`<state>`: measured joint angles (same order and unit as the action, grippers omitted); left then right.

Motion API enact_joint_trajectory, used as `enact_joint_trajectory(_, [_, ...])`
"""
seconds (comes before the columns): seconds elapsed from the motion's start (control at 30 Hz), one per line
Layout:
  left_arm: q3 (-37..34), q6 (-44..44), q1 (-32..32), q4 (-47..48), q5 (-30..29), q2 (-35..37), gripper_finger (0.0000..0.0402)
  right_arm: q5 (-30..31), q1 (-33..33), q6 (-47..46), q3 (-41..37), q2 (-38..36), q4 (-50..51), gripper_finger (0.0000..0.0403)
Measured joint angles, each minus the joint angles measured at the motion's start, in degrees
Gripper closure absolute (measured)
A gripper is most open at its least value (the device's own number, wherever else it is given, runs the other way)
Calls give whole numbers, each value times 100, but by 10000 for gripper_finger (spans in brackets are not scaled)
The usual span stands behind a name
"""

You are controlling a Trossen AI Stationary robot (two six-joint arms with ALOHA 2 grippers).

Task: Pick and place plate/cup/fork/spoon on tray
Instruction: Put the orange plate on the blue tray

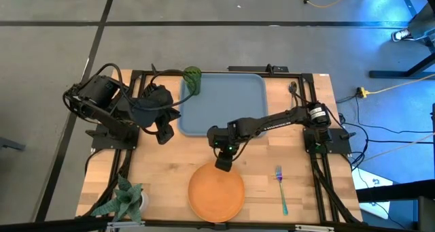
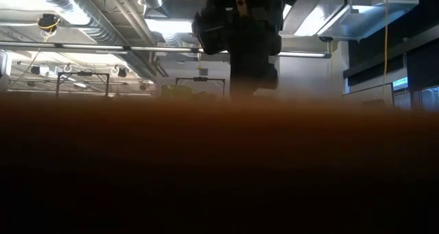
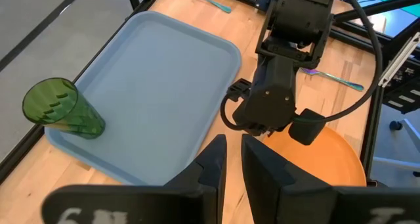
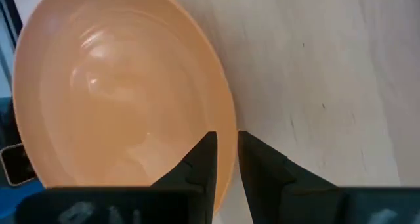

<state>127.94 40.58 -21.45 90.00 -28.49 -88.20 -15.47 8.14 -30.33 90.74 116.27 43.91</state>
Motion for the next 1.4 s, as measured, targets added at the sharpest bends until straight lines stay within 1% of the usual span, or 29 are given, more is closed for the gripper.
enact_joint_trajectory(0.07, [0, 0, 0, 2, 0, 0, 360, -2, 0, -115, 2, 12, -12, 335])
enact_joint_trajectory(0.53, [4, -4, 7, 2, 0, -2, 360, -117, -2, -81, 0, 357, -225, 335])
enact_joint_trajectory(0.83, [4, -6, 7, 2, 0, -2, 360, -365, -7, -60, 0, 569, -321, 335])
enact_joint_trajectory(1.03, [4, -7, 7, 2, 0, -2, 360, -371, 0, 59, 0, 746, -346, 335])
enact_joint_trajectory(1.23, [4, -17, 7, 2, 0, -2, 360, -365, -3, 266, 0, 763, -413, 336])
enact_joint_trajectory(1.33, [4, -17, 7, 2, 0, -2, 360, -366, -4, 363, 0, 763, -448, 351])
enact_joint_trajectory(1.4, [4, -17, 7, 2, 0, -2, 360, -355, -4, 378, 0, 763, -447, 377])
